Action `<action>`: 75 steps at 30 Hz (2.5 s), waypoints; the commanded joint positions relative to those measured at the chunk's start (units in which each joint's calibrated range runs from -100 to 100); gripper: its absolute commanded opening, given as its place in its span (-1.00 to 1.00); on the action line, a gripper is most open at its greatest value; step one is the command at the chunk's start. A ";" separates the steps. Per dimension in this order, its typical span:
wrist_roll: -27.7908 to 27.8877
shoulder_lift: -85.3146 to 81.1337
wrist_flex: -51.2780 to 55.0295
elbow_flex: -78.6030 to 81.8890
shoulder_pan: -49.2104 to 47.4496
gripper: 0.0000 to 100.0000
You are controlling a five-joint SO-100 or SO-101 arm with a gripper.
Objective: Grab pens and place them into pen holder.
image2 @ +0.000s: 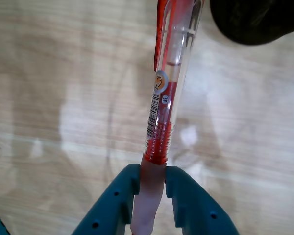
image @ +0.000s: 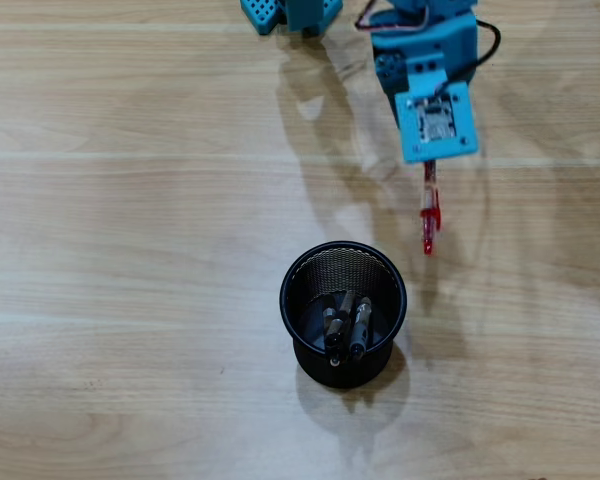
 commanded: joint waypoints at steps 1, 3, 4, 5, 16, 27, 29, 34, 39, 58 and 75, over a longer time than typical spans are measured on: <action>3.42 -7.35 -5.82 -0.77 3.46 -0.97; 6.14 -8.37 -12.56 -0.68 5.47 -0.97; 7.40 -8.63 -16.30 -0.50 6.39 -0.97; 8.44 -9.14 -19.85 0.13 7.21 -0.97; 14.41 -11.26 -60.49 18.87 13.43 -0.97; 14.05 -11.18 -104.77 47.28 17.00 -0.97; 14.05 -11.01 -112.25 52.17 17.91 -0.97; 14.10 -10.58 -125.37 60.95 18.64 -0.96; 14.20 -10.50 -127.46 63.66 18.82 -0.96; 14.52 -10.84 -126.82 63.93 17.45 -0.70; 31.69 -43.28 -126.64 96.88 18.18 -0.95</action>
